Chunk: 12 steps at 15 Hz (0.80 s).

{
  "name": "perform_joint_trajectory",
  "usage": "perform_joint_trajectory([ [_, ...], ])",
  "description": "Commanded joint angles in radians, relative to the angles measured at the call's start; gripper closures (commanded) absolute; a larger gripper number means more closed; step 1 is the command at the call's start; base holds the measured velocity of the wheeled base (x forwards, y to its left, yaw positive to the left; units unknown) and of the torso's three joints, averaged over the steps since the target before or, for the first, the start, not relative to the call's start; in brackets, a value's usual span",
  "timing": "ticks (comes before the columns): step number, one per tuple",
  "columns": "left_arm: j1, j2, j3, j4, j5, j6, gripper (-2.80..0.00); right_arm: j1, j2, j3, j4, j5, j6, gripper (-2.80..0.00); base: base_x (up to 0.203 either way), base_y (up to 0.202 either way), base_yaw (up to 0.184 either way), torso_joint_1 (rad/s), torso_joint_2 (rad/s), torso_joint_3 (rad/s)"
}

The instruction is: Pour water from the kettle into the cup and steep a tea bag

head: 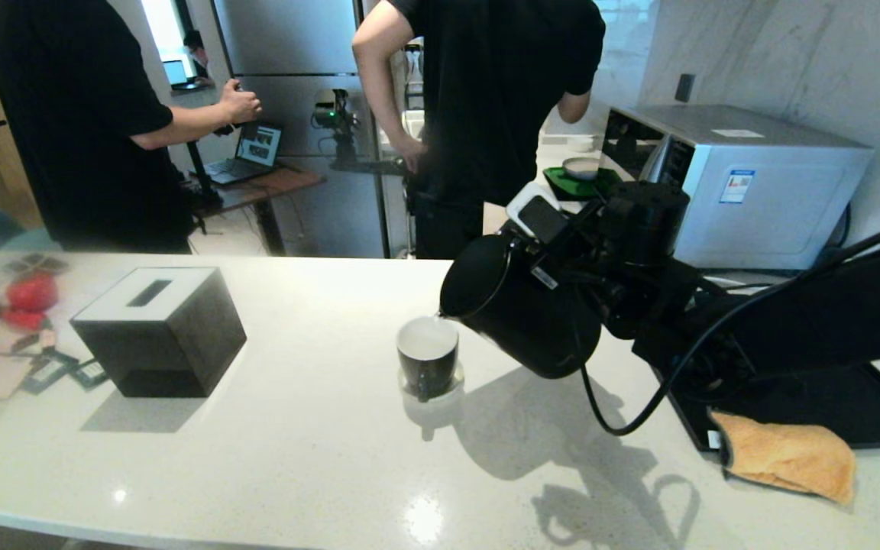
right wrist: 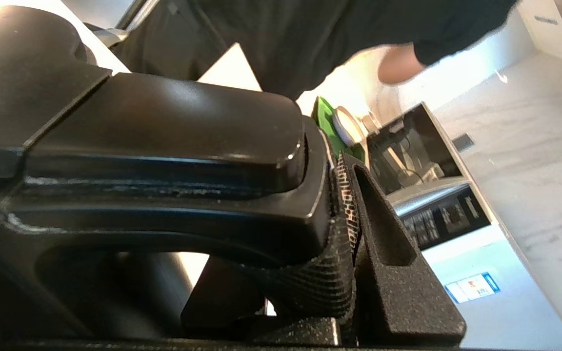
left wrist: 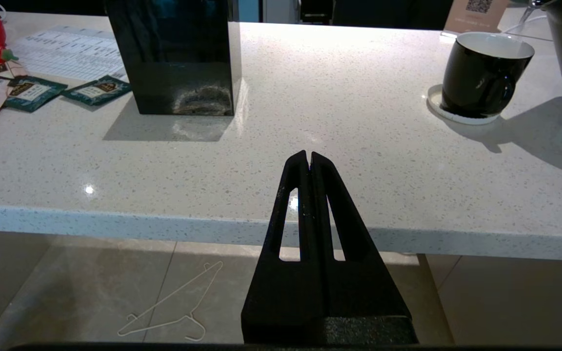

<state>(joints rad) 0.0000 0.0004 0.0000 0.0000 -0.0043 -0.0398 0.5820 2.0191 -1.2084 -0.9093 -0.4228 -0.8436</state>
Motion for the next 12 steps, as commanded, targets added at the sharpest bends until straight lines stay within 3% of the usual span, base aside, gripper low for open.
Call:
perform_joint_trajectory([
  [1,0.000,0.001,0.000,0.000,0.000,-0.001,0.00,0.011,0.020,-0.005,-0.009,-0.004,-0.008,0.00,0.000,0.000,0.000,0.000,0.00,0.000],
  [12,0.000,0.001,0.000,0.000,0.000,-0.001,0.00,0.015,0.055,-0.010,-0.056,0.001,-0.097,0.00,0.000,0.000,0.000,0.000,0.00,0.000],
])
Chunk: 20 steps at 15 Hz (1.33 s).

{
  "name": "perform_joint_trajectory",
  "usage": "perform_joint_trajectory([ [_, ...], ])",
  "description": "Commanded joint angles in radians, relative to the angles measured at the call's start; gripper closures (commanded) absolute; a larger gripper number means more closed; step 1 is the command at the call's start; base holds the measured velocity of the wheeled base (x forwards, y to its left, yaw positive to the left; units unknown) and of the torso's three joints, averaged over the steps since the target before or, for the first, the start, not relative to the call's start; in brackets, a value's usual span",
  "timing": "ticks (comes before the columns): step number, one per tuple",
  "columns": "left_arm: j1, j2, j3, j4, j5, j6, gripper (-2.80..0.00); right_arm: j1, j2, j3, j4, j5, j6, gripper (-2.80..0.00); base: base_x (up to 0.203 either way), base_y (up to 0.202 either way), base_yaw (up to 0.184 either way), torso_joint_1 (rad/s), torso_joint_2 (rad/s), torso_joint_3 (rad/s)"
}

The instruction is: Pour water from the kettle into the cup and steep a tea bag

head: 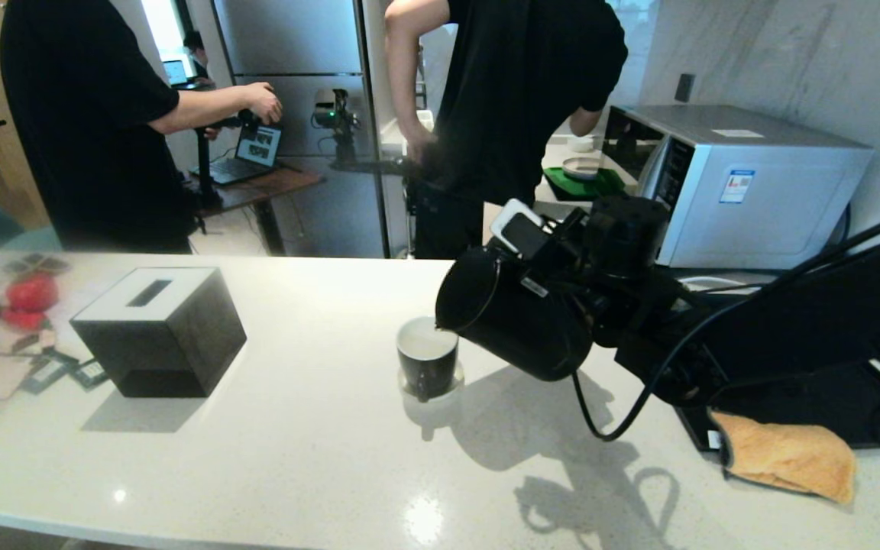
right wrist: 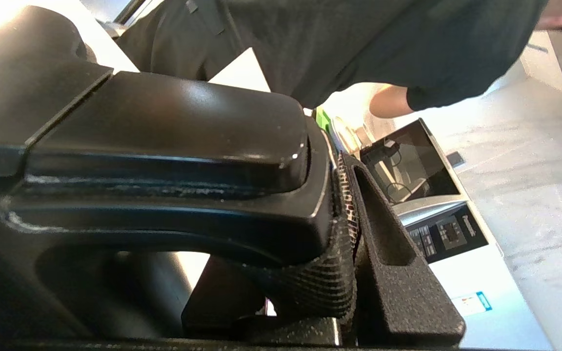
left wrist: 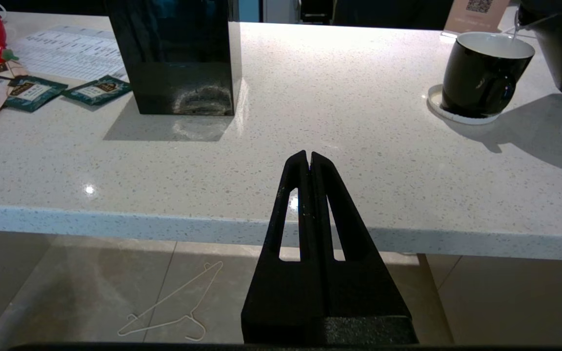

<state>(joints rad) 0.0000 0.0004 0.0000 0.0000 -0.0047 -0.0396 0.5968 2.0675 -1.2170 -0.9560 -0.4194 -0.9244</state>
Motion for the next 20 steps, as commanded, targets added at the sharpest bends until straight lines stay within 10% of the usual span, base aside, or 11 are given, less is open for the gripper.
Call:
perform_joint_trajectory([
  [1,0.000,0.001,0.000,0.000,0.000,0.000,0.00,0.000,0.008,-0.001,-0.024,-0.002,-0.034,0.00,0.000,0.000,0.000,0.000,0.00,0.000],
  [20,0.000,0.001,0.000,0.000,0.000,-0.002,0.00,0.000,0.045,-0.068,-0.078,0.045,-0.171,0.00,0.000,0.000,0.000,0.000,0.00,0.000],
])
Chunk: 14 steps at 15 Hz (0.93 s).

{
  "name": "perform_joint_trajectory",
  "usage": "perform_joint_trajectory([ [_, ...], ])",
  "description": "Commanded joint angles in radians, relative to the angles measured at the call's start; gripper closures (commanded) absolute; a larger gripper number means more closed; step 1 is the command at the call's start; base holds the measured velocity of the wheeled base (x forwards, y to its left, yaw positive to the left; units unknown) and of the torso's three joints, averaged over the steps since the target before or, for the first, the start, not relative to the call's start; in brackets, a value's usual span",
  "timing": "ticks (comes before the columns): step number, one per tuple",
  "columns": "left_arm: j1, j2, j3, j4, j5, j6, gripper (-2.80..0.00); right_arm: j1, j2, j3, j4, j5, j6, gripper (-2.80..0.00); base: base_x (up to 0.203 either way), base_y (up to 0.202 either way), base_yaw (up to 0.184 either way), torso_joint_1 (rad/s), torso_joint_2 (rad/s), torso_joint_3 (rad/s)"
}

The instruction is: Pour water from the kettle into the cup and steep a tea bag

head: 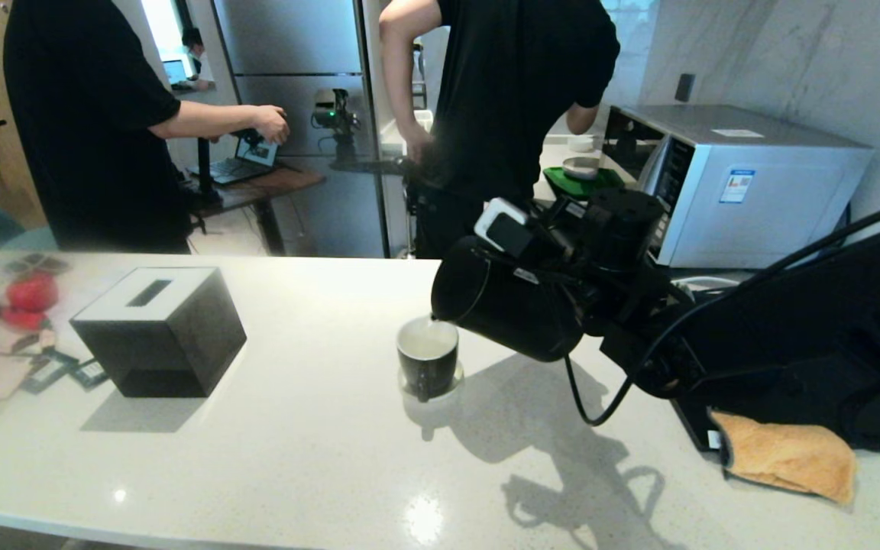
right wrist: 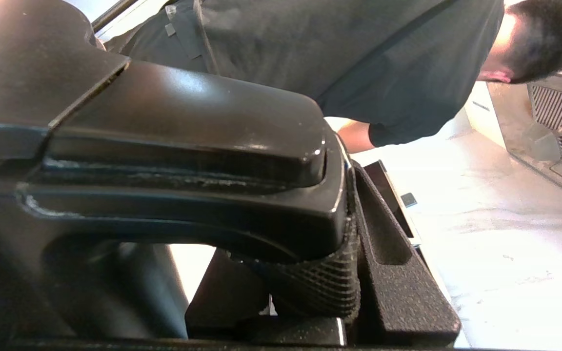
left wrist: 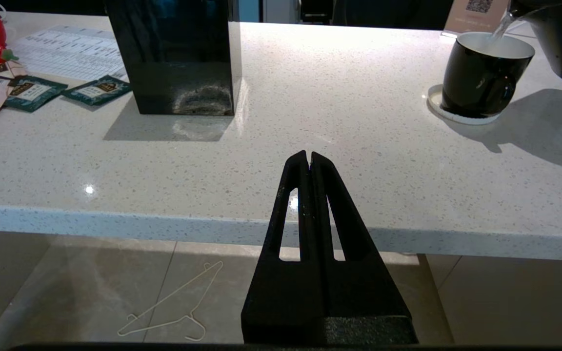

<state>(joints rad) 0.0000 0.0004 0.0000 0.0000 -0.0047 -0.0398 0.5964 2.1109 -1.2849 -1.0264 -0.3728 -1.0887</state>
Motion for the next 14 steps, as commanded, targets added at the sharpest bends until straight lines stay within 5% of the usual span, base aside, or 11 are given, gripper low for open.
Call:
perform_joint_trajectory([
  [1,0.000,0.001,0.000,0.000,0.000,0.000,0.00,0.000,0.003,-0.001,-0.008,-0.002,-0.007,0.00,0.000,0.000,0.000,0.000,0.00,0.000],
  [14,0.000,0.001,0.000,0.000,0.000,-0.001,0.00,0.000,-0.003,0.004,-0.023,-0.002,-0.007,0.00,0.000,0.000,0.000,0.000,0.00,0.000],
])
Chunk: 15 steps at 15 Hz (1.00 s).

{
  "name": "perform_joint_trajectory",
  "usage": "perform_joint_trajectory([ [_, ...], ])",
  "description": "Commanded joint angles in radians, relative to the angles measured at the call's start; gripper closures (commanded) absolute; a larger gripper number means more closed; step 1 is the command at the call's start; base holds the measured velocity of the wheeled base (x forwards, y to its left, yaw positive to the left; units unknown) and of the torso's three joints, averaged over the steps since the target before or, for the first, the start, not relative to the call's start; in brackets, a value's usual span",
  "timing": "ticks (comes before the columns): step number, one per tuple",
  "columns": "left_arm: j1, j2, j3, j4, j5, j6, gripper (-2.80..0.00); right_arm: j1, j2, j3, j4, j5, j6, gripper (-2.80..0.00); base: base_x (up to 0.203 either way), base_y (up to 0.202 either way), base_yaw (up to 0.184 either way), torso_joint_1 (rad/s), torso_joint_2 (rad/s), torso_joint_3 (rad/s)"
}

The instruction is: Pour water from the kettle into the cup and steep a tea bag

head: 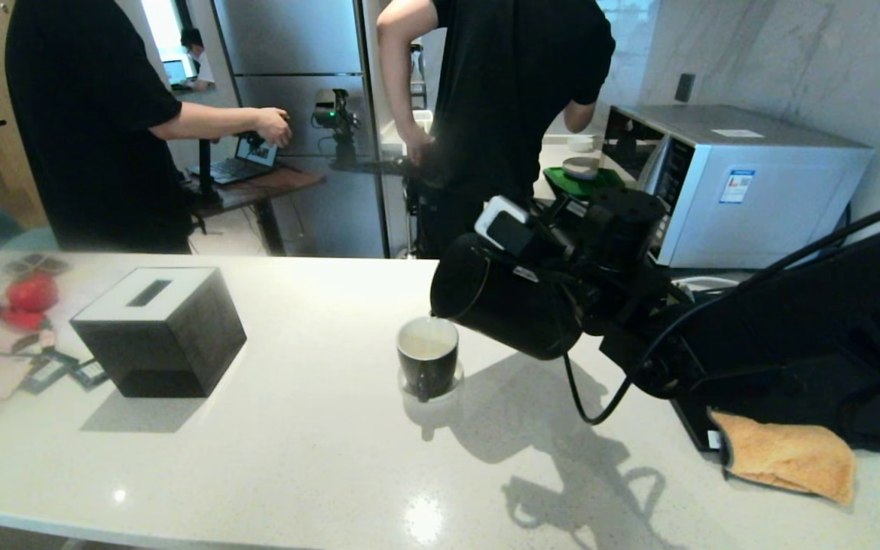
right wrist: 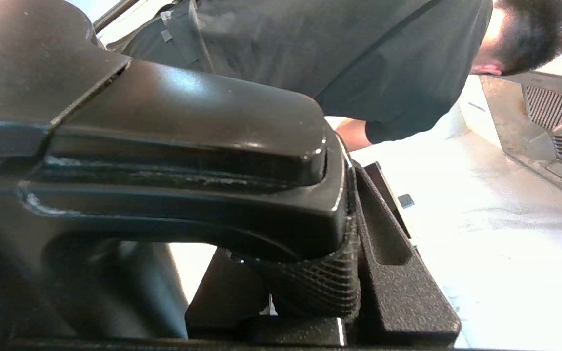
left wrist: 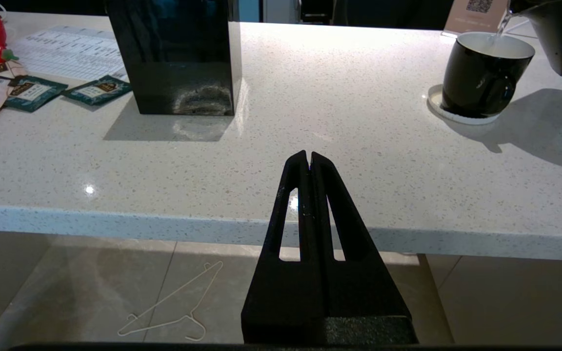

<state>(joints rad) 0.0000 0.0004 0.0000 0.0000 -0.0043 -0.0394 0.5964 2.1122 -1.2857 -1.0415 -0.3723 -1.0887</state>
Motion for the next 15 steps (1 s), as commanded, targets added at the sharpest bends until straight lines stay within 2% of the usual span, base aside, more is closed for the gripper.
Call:
perform_joint_trajectory([
  [1,0.000,0.001,0.000,0.000,0.000,-0.001,0.00,0.000,-0.006,0.006,-0.008,-0.002,-0.008,0.00,0.000,0.000,0.000,0.000,0.00,0.000],
  [8,0.000,0.001,0.000,0.000,0.000,0.000,0.00,0.000,-0.008,0.015,-0.036,0.000,-0.002,0.00,0.000,0.000,0.000,0.000,0.00,0.000],
  [15,0.000,0.001,0.000,0.000,0.000,-0.002,0.00,0.000,-0.024,0.014,-0.035,-0.010,0.065,0.00,0.000,0.000,0.000,0.000,0.00,0.000],
])
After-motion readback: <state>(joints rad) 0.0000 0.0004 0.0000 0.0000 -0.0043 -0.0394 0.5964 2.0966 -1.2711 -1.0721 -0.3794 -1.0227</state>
